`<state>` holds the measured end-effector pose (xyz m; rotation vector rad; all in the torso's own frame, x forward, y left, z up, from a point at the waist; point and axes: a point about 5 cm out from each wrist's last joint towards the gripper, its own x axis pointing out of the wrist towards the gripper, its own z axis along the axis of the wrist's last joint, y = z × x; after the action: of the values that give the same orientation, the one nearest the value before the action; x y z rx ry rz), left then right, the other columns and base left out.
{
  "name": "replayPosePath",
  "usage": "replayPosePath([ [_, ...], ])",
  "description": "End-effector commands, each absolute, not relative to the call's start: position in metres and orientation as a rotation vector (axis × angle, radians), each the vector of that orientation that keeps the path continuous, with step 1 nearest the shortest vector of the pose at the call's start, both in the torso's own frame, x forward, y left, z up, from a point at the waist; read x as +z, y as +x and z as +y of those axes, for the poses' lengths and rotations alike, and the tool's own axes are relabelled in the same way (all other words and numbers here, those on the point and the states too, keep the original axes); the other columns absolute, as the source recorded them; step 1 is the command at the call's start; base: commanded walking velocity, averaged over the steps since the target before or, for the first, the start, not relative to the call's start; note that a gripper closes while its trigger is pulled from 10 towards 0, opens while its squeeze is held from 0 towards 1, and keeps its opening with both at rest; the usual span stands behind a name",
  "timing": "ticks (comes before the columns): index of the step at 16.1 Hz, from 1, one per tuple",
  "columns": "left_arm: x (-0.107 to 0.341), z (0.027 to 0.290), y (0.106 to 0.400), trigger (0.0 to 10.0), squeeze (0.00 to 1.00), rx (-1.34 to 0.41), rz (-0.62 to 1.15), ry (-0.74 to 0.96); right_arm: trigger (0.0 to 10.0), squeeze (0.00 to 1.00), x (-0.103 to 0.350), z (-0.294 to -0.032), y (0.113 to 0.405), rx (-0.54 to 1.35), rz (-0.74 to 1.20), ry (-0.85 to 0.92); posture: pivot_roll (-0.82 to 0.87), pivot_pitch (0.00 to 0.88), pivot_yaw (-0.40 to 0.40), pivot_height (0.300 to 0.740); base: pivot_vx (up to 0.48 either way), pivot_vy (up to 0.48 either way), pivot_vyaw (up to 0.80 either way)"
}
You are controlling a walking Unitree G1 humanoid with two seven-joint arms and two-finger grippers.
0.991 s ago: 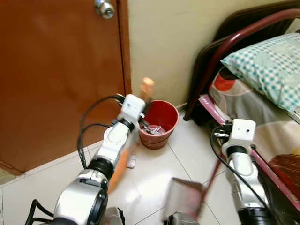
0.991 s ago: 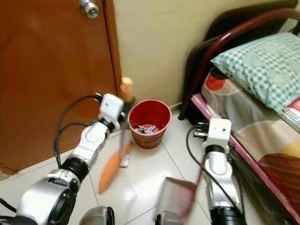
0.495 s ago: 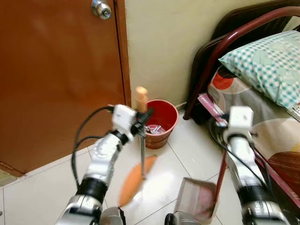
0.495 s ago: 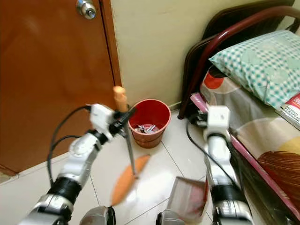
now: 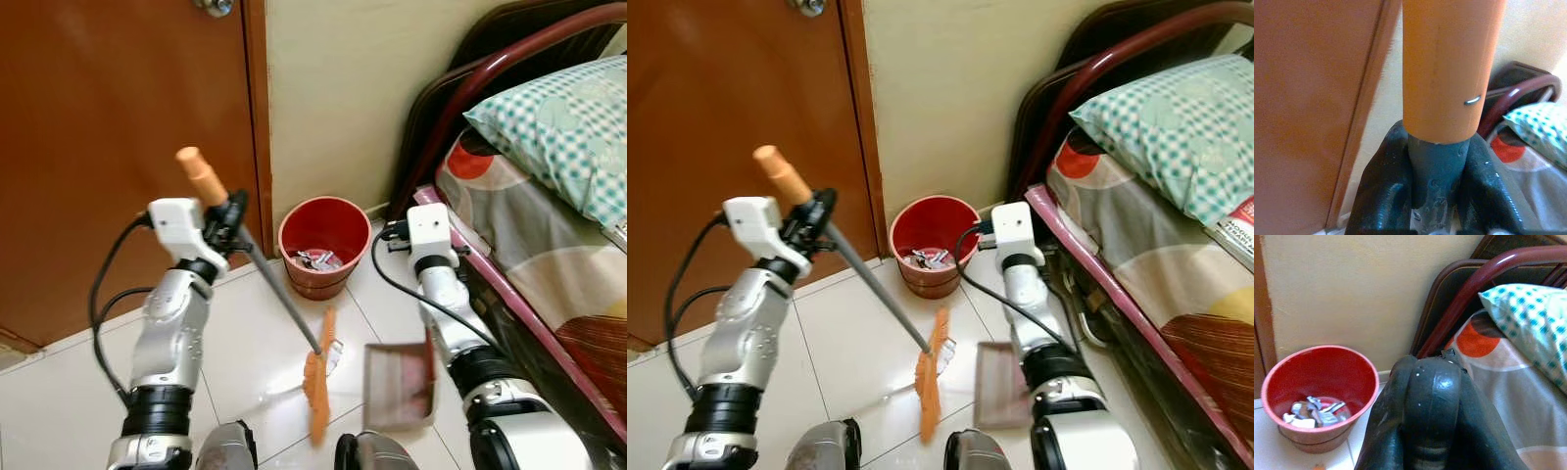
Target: Sweep floor
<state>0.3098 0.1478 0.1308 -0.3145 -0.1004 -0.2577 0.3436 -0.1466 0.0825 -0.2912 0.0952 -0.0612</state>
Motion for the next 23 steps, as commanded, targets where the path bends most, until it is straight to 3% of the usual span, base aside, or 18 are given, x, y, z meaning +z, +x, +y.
replayPosePath([
  [1,0.142,0.143,0.309,10.0,0.0,-0.26,-0.127,-0.384,10.0,0.0,0.077,-0.142,0.343,-0.042,0.113,-0.293,0.08,0.168,-0.069,0.74,0.0,0.0,0.0],
  [8,0.168,0.16,0.321,10.0,0.0,-0.068,-0.141,-0.716,10.0,0.0,0.08,-0.135,0.344,-0.043,0.066,-0.274,0.08,0.167,-0.069,0.74,0.0,0.0,0.0],
  [11,0.175,0.175,0.326,10.0,0.0,-0.007,-0.174,-0.757,10.0,0.0,0.079,-0.132,0.344,-0.035,0.064,-0.269,0.09,0.159,-0.068,0.74,0.0,0.0,0.0],
  [14,0.182,0.189,0.329,10.0,0.0,0.007,-0.21,-0.683,10.0,0.0,0.08,-0.132,0.344,-0.037,0.058,-0.262,0.09,0.152,-0.066,0.74,0.0,0.0,0.0],
  [18,0.2,0.232,0.324,10.0,0.0,-0.01,-0.272,-0.357,10.0,0.0,0.078,-0.135,0.344,-0.031,0.058,-0.235,0.11,0.138,-0.059,0.74,0.0,0.0,0.0],
  [23,0.178,0.246,0.311,10.0,0.0,-0.028,-0.199,-0.167,10.0,0.0,0.087,-0.138,0.342,0.02,-0.003,-0.158,0.12,0.137,-0.051,0.74,0.0,0.0,0.0],
])
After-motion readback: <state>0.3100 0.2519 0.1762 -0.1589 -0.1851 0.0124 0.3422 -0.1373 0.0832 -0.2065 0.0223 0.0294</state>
